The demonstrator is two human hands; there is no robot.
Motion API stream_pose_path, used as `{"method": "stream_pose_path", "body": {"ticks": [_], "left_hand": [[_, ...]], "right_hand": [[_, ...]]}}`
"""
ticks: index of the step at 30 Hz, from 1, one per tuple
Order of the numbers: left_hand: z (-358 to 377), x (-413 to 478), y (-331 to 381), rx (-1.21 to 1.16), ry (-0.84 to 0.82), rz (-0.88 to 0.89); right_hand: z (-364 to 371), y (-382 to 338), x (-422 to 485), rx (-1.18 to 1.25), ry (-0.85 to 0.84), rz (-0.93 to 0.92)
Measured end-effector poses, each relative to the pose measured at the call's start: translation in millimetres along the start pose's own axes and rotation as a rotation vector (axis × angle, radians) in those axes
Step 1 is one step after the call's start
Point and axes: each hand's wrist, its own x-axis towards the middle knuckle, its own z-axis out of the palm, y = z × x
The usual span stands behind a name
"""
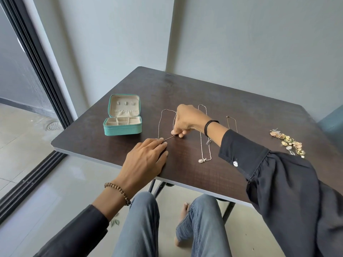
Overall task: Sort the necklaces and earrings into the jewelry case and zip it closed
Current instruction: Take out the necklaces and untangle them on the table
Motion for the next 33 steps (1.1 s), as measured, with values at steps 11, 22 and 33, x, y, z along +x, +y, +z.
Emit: {"method": "stream_pose_path", "body": {"ticks": [11,22,33], "left_hand": [[-2,0,1,0.006,-0.014,-0.002],[-4,4,2,0.024,-0.059,0.007],[-5,3,1,0.019,-0.046,0.025]], "right_hand": [[6,5,-14,-0.023,-0.045,-0.046],[11,0,-24,-0.023,0.114,0.018],[13,15,-21,0.177,0.158,-0.039]]}}
